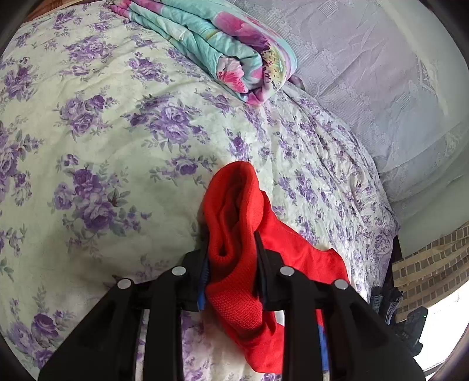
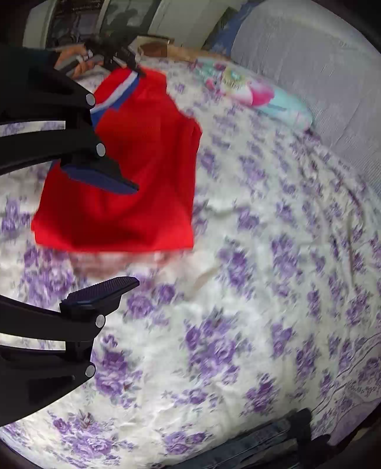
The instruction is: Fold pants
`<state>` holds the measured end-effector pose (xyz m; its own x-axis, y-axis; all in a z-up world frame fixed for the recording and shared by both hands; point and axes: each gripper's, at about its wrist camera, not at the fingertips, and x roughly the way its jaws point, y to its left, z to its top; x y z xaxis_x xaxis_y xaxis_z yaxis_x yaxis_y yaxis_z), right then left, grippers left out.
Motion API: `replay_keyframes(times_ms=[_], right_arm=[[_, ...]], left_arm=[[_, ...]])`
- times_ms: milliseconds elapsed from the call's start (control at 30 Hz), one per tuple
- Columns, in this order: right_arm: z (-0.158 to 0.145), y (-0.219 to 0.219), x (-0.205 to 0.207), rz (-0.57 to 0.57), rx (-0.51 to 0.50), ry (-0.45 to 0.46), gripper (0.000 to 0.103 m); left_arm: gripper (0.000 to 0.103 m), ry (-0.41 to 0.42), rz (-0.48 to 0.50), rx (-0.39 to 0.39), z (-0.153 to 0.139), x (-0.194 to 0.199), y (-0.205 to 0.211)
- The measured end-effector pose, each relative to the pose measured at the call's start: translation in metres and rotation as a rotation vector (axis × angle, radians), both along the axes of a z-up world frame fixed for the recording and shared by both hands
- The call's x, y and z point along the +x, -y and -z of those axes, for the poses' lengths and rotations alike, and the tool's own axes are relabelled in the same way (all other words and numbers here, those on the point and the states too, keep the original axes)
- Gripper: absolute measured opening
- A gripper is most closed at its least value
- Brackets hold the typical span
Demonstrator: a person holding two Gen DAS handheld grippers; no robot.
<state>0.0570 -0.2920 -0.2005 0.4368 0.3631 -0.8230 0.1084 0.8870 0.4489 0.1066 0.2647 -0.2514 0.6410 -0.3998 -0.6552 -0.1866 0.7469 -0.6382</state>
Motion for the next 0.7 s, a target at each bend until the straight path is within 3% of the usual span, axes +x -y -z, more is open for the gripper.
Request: replay_keyframes(times_ms=[67,200,300,400,467,567,700], right_arm=[[-0.017,-0.029,0.005,-0.087,-0.019,0.071,0.059],[-0.023,-0.133,0.000,-0.414,-0.313,0.187,0.057],[-0.006,-0.171,-0.016,-0.577,-0.483,0.203,0.057],[0.007,-0.175,-0.016,-0.601,-0.490,0.184,0.045],[0.013,-0.175,-0.008,-0.598,-0.522,0.182,0.029],[0.008,-0.169,-0.007,-0.595,-0.479,0.167,0.019],[-0.013,-0.152,-0.007,-0.518,-0.291,0.170,0.015]], left_arm=[[0.024,-0.004,-0.005,-0.014,0.002,-0.001,-0.002],[0.025,-0.011,-0.007,-0.029,0.003,-0.001,-0.004],[0.025,-0.013,-0.005,-0.034,0.003,0.000,-0.004],[0.025,-0.009,-0.003,-0.035,0.003,-0.001,-0.004],[0.025,-0.009,-0.003,-0.038,0.004,-0.001,-0.004],[0.025,-0.010,0.005,-0.028,0.003,0.000,-0.004],[0.025,-0.008,0.018,-0.015,0.002,0.001,-0.003]])
